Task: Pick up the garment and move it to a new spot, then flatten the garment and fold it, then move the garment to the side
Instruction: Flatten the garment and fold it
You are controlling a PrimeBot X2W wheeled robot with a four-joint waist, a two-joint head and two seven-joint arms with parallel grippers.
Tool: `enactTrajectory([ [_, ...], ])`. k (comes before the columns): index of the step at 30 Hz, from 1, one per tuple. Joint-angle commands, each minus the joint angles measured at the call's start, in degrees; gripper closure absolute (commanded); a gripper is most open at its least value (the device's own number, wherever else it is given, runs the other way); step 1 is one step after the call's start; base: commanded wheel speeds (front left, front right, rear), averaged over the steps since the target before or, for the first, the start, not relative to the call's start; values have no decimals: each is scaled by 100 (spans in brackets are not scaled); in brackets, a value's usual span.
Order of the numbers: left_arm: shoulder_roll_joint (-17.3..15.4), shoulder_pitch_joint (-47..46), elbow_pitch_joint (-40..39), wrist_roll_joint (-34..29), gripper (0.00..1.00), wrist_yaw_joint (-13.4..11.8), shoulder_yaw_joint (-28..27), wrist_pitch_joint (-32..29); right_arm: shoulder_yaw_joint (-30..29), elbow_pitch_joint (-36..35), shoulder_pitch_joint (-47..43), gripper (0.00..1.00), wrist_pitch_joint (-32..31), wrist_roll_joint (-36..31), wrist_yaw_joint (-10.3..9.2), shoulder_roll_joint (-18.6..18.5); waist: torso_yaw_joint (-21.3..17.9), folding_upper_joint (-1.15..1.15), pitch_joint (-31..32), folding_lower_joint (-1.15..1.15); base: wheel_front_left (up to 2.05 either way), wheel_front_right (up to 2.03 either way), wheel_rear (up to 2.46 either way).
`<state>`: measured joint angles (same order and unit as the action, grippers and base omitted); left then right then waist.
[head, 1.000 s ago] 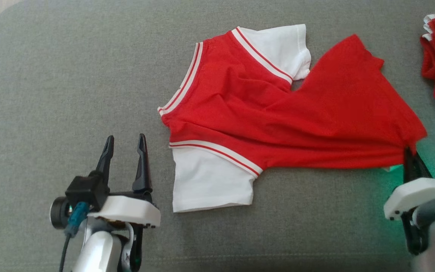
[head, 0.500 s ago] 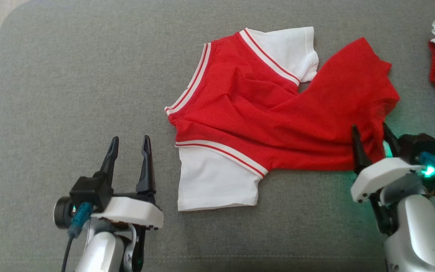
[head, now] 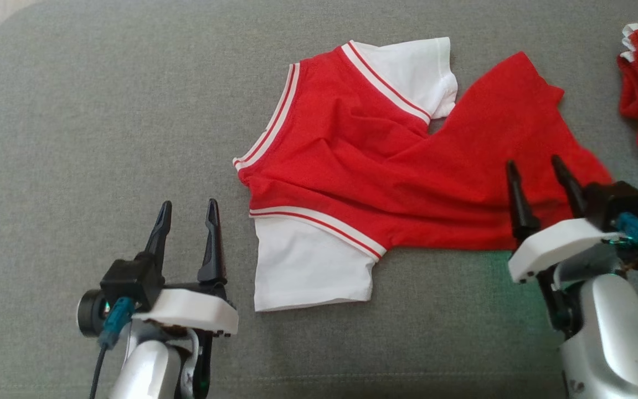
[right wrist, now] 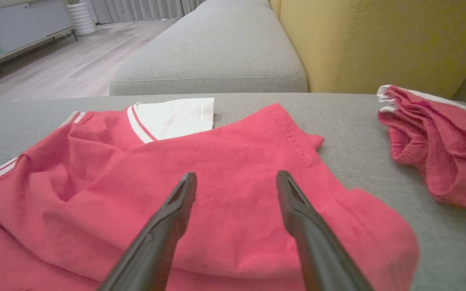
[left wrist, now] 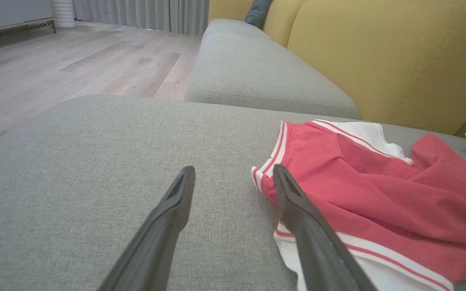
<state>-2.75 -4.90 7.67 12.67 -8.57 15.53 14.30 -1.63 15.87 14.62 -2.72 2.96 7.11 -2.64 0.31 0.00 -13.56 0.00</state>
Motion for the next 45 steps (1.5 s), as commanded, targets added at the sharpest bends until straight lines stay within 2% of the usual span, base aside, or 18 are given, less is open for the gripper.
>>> enactTrajectory([
  [1, -13, -93, -185, 20, 0, -10, -193, 70, 42, -227, 78, 0, -33, -4, 37, -24, -3, 0, -8, 0, 0, 0, 0],
  [10, -13, -85, -185, 24, 0, -6, -210, 70, -738, -670, -249, 0, -200, -218, 37, -24, 85, 0, 4, 0, 0, 0, 0],
  [16, -13, -75, -226, 4, 0, -2, -260, 70, -1268, -1104, -630, 0, -460, -301, 37, -24, -4, 0, -42, 0, 0, 0, 0],
  [23, -13, -150, -229, 8, 0, 14, -196, 70, -1175, -1175, -667, 0, -813, -437, 37, -24, 14, 0, -133, 0, 0, 0, 0],
  [29, -13, -158, -224, 40, 0, -2, -222, 70, -1070, -1195, -1040, 0, -1010, -169, 37, -24, 77, 0, -164, 0, 0, 0, 0],
  [36, -13, -125, -210, 25, 0, 6, -257, 70, -934, -686, -1000, 0, -975, 160, 37, -24, 62, 0, -110, 0, 0, 0, 0],
  [41, -13, -105, -186, 11, 0, 20, -223, 70, -968, -178, -722, 0, -838, -10, 37, -24, 96, 0, -63, 0, 0, 0, 0],
  [42, -13, -102, -185, 11, 0, 18, -217, 70, -990, -92, -686, 11, -815, -47, 37, -24, 108, 0, -56, 0, 0, 0, 0],
  [43, -13, -96, -183, 12, 0, 17, -216, 70, -1014, -10, -655, 28, -789, -87, 37, -24, 117, 0, -50, 0, 0, 0, 0],
  [44, -13, -89, -182, 12, 0, 15, -222, 70, -1042, 70, -621, 50, -753, -119, 37, -24, 123, 0, -46, 0, 0, 0, 0],
  [45, -13, -80, -182, 11, 0, 13, -230, 70, -1073, 146, -587, 57, -724, -155, 37, -24, 124, 0, -44, 0, 0, 0, 0],
])
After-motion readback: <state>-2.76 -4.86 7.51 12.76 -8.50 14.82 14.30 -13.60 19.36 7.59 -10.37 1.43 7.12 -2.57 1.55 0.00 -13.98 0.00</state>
